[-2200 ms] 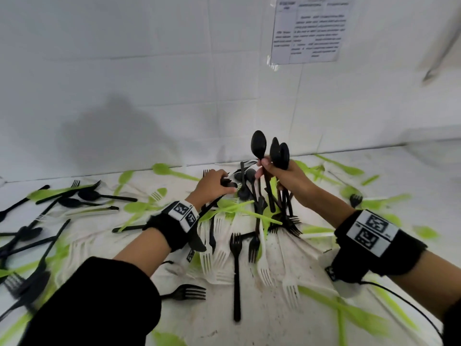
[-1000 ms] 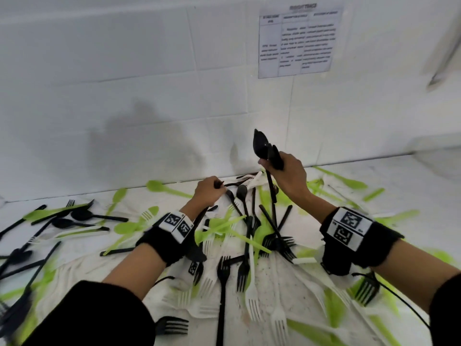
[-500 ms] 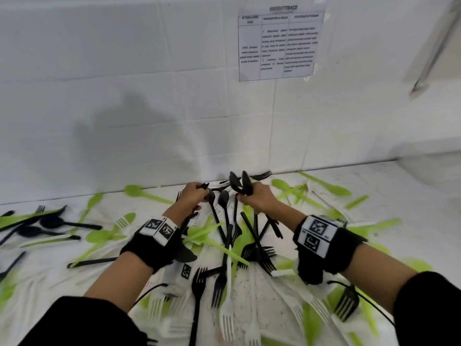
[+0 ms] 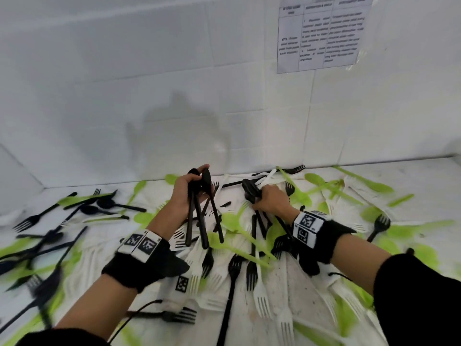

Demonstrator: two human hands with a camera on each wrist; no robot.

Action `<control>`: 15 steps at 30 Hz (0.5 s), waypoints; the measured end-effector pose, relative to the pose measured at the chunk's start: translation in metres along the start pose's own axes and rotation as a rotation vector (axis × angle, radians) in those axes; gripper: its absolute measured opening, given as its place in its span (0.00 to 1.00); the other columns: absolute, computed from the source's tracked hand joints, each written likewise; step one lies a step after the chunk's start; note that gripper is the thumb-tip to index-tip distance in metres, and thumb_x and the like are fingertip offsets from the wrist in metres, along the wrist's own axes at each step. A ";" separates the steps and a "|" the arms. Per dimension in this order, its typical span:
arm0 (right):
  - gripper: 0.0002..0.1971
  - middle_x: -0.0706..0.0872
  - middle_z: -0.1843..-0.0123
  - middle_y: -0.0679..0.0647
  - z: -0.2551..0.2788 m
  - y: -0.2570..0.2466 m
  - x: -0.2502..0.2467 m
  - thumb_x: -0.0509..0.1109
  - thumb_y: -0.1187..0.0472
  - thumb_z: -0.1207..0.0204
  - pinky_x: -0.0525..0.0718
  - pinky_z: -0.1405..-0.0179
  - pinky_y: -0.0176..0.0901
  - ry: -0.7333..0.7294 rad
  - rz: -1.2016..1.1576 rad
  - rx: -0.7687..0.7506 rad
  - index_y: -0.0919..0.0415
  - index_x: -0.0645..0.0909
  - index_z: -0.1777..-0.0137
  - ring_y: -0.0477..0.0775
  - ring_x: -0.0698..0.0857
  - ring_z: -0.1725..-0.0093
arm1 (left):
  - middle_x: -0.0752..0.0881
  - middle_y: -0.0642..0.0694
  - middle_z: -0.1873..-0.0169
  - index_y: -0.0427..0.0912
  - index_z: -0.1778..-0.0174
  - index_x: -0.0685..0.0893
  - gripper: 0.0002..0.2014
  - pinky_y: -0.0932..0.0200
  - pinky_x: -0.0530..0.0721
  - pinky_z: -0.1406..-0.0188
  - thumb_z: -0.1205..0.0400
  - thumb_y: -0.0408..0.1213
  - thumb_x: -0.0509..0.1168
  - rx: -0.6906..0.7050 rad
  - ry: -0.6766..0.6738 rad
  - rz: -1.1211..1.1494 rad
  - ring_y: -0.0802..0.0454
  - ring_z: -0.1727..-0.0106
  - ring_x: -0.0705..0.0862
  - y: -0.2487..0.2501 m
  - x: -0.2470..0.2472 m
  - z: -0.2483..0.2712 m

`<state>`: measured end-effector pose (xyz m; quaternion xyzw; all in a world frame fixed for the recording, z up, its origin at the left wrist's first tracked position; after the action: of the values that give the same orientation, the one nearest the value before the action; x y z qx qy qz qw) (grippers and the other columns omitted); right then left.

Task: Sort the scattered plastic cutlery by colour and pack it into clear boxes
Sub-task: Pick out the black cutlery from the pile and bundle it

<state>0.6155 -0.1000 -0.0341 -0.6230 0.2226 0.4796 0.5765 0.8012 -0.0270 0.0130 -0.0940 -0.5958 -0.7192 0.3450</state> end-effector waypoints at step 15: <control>0.08 0.84 0.74 0.43 0.084 -0.021 -0.070 0.67 0.62 0.23 0.69 0.78 0.22 0.296 -0.926 -0.059 0.56 0.85 0.62 0.32 0.78 0.77 | 0.80 0.46 0.75 0.36 0.63 0.77 0.09 0.66 0.82 0.81 0.16 0.34 0.62 -0.179 0.032 -0.076 0.56 0.83 0.78 -0.030 -0.009 0.040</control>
<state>0.5728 -0.0358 0.0471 -0.7341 -0.0119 0.0851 0.6736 0.7782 0.0149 -0.0049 -0.0904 -0.5268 -0.7834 0.3171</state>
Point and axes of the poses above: each hand's wrist, its own z-axis away from the middle knuckle, its own x-axis out of the palm, y = z × x, the point moved 5 cm from there along -z, towards the middle knuckle
